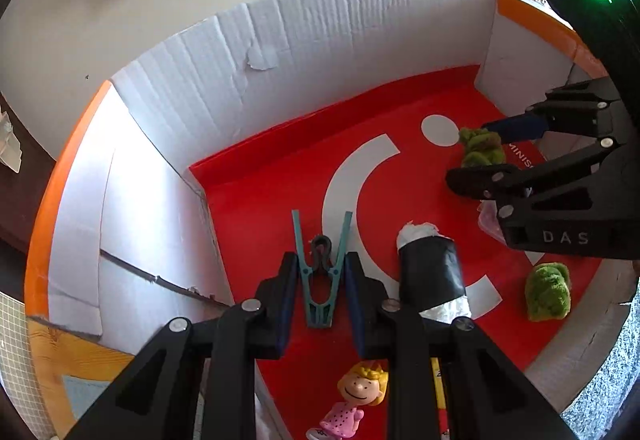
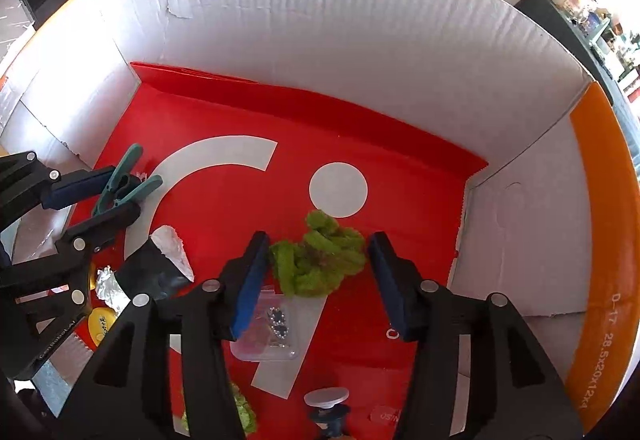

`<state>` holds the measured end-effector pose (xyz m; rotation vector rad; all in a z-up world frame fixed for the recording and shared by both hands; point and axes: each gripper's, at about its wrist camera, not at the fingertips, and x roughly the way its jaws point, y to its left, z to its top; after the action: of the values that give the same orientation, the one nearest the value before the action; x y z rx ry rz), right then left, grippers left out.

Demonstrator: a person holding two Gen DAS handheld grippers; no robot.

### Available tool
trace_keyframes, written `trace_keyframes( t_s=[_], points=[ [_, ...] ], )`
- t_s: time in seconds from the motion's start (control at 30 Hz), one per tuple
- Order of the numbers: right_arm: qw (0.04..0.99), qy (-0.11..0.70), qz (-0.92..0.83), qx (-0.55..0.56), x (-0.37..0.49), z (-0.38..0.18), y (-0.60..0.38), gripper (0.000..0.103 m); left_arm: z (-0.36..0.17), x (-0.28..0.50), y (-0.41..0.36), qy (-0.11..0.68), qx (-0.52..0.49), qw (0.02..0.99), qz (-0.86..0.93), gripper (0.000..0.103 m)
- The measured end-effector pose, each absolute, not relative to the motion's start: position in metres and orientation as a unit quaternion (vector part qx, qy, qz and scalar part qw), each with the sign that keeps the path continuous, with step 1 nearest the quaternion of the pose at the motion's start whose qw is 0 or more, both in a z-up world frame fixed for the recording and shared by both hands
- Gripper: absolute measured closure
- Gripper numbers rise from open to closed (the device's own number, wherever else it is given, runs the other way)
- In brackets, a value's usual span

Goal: Organize objects
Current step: 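Lower the teal clothespin with the left tool while the right tool lowers the yarn ball into the box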

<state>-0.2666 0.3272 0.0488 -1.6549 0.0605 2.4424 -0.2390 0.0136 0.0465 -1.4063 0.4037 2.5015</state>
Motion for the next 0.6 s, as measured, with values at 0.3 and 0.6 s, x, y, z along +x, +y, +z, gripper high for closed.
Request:
trace_keyframes(
  t_s=[0.3, 0.6],
  points=[
    [0.099, 0.016, 0.827, -0.553, -0.255, 0.053, 0.326, 0.053, 0.050, -0.228, 0.001, 0.132, -0.481, 0.122, 0.858, 0.078],
    [0.097, 0.017, 0.827, -0.554, -0.251, 0.059, 0.320, 0.053, 0.053, -0.215, -0.004, 0.136, -0.480, 0.121, 0.858, 0.077]
  ],
)
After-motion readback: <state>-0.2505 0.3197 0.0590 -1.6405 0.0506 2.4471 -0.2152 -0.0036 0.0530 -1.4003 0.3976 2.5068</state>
